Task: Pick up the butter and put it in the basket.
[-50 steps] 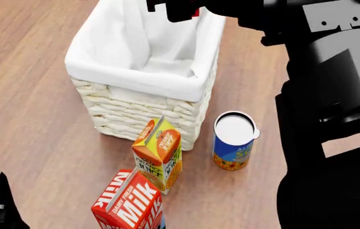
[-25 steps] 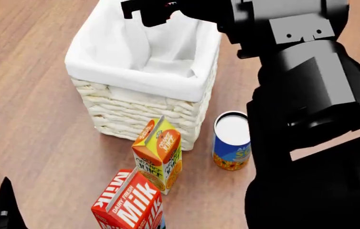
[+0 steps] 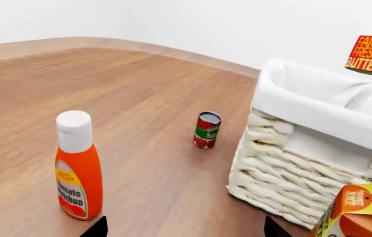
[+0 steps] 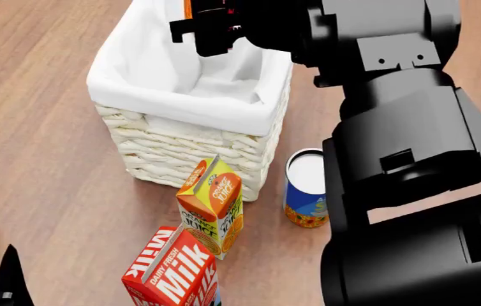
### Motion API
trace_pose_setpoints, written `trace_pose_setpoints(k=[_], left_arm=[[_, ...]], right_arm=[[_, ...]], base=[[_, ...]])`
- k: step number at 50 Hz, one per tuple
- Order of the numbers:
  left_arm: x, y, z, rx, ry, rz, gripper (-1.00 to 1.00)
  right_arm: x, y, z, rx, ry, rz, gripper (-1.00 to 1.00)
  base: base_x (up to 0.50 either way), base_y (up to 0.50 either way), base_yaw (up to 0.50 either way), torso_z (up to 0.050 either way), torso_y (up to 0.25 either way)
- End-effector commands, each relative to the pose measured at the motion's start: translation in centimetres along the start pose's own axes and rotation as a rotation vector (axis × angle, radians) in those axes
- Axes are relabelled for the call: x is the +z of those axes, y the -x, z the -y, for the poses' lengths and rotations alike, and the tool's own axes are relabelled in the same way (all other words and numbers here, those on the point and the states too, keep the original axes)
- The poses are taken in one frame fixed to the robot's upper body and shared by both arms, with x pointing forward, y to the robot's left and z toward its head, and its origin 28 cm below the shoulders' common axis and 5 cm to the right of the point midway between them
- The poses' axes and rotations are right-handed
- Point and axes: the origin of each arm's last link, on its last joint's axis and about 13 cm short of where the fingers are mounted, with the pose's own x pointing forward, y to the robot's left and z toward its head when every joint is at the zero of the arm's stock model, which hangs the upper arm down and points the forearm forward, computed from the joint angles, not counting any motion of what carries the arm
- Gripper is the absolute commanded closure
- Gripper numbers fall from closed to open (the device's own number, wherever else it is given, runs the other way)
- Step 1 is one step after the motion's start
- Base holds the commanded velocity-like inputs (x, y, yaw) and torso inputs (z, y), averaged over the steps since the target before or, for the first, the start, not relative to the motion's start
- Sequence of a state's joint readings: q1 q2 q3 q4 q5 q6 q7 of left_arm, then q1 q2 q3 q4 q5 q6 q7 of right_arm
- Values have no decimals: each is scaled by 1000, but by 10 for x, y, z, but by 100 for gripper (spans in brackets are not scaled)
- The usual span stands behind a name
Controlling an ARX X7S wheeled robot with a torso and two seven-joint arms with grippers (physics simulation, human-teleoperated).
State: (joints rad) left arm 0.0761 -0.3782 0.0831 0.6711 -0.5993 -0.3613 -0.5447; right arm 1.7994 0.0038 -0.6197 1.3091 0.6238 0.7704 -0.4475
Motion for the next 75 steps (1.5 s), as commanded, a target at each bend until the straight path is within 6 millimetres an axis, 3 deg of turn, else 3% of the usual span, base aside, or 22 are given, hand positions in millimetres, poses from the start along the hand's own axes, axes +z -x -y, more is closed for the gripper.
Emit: trace_pose_setpoints(k=[1,50,51,68,75], left_arm=[[1,5,2,-3,-2,-5,-100],[5,14,6,-12,2,-13,-100],[5,14,5,-12,2,-13,-100],[3,14,5,-17,-3,-10,-100],[5,14,5,-13,0,-8,-100]], right_arm=[[4,4,-3,38,-55,2,100],[-10,-2,-1,29,-70,-45,100],[-9,-2,0,15,-64,-44,-100],[0,0,3,-19,-22,31,-100],[10,0,5,-35,36,142,-100]], base=[[0,0,0,0,10],[0,0,0,0,1],[0,0,0,10,0],[0,0,0,0,0],[0,0,0,0,0]])
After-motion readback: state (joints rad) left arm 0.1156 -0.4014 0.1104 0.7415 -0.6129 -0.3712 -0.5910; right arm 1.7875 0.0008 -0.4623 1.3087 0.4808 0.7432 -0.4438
